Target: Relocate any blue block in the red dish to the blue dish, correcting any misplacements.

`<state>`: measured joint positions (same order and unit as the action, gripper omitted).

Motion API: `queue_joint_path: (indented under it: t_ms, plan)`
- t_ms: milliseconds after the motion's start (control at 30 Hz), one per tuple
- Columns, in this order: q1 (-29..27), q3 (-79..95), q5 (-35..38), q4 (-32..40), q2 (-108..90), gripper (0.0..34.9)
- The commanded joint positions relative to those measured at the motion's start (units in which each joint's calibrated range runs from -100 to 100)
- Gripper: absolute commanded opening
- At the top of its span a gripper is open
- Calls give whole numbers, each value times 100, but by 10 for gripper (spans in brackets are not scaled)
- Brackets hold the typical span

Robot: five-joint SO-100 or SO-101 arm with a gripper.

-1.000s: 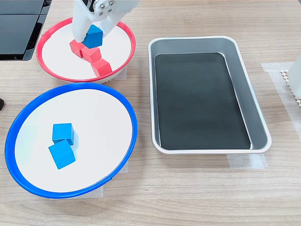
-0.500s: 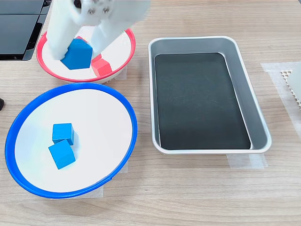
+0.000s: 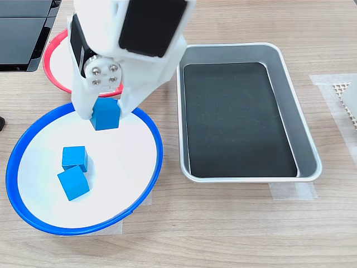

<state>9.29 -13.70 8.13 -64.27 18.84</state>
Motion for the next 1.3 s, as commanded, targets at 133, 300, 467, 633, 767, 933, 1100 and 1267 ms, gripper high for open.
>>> queue_joint_path:
  t_ms: [133, 300, 467, 633, 767, 933, 1100, 1267]
  plan:
    - [-12, -409, -249, -197, 440, 4]
    - [36, -810, -381, -188, 841, 4]
    - [101, -1138, -420, -188, 1216, 4]
    - [205, -1274, -449, -180, 1455, 4]
    - [271, -1484, -484, -197, 1660, 4]
    - [346, -1648, -518, -147, 1771, 5]
    - [384, -1666, -542, -213, 1779, 6]
    - [337, -1666, -591, -378, 1779, 52]
